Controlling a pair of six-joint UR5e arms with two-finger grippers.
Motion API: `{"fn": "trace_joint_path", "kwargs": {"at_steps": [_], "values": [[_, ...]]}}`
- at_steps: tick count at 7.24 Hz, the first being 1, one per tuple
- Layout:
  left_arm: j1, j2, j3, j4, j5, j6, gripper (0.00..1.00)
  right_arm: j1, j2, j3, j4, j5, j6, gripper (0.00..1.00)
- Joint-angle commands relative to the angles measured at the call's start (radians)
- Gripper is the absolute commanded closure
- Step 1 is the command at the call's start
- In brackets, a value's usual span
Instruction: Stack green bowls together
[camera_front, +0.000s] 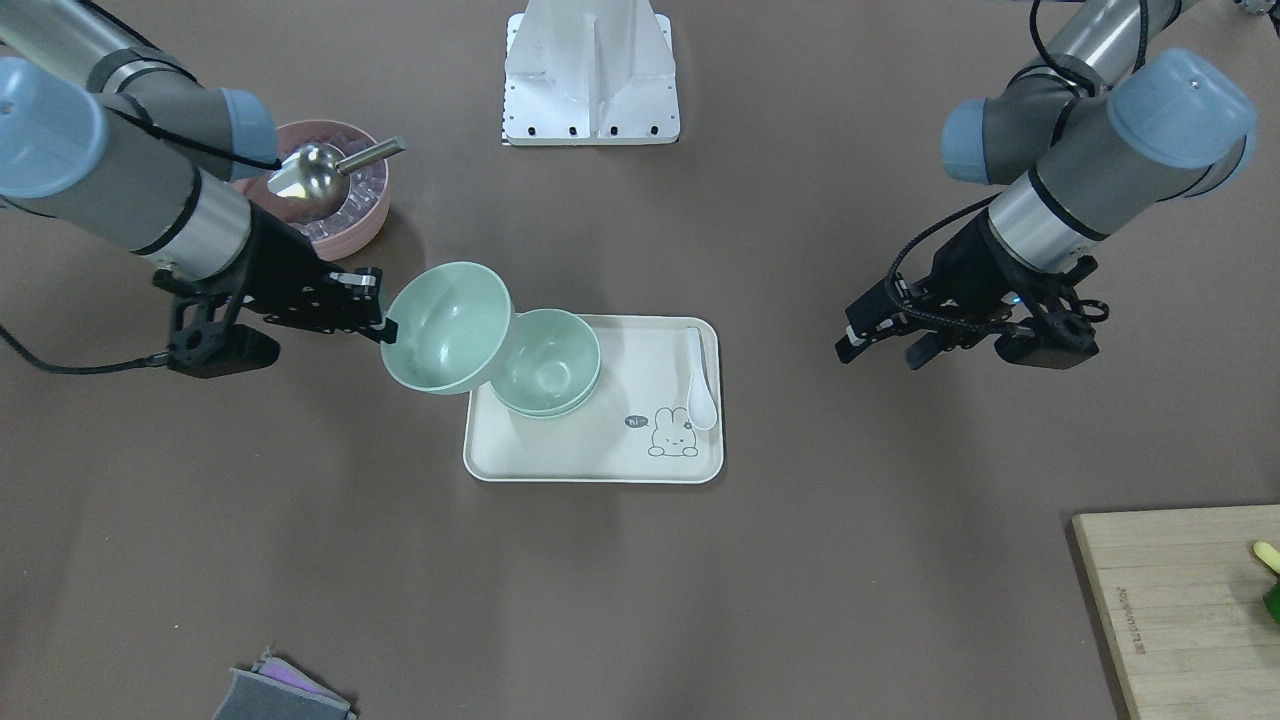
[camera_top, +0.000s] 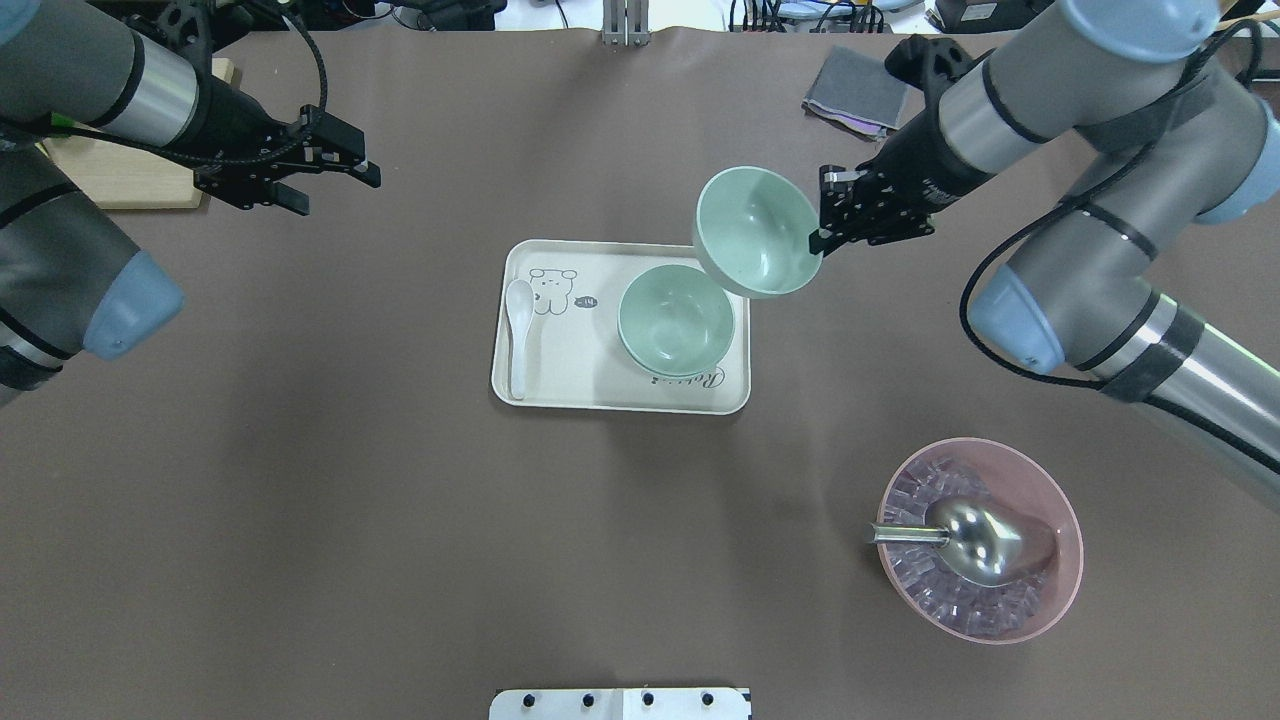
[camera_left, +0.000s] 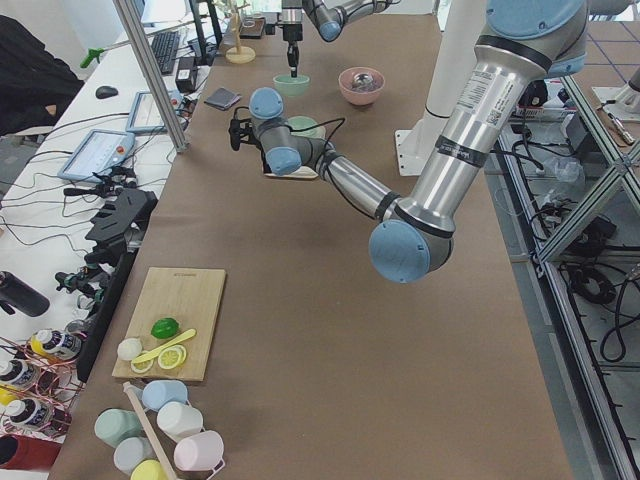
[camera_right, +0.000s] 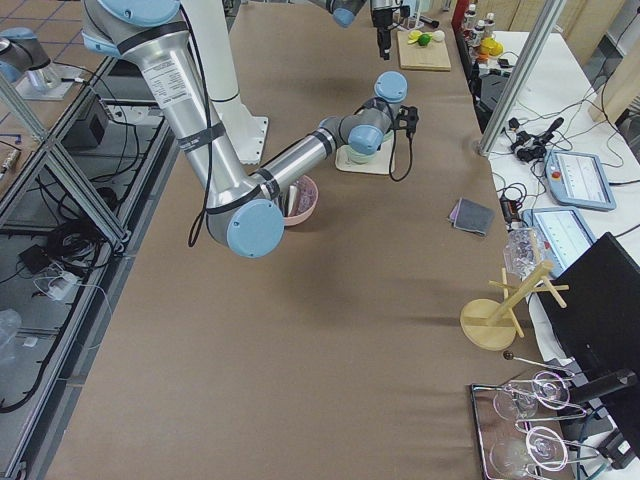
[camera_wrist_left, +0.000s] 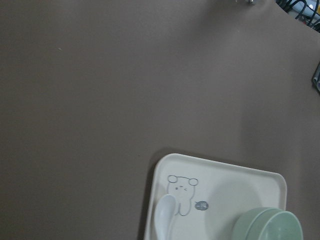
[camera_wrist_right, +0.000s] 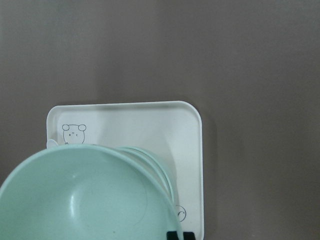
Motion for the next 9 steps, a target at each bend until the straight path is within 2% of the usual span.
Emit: {"fn": "trace_joint_path", "kwargs": {"at_steps": [1,4,9], "values": [[-0.004,0.015,-0.002,0.001,-0.001,0.019,0.03,-0.071,0.009,-0.002,0.019,-0.079,0.023,1.0],[0.001,0.013,0.001,0.001,-0.002,0.019,0.03,-0.096,0.009,-0.085,0.159,-0.089,0.024,1.0],[0.005,-0.011,-0.002,0.066,-0.006,0.019,0.03,-0.128,0.011,-0.107,0.172,-0.114,0.023,1.0]]}}
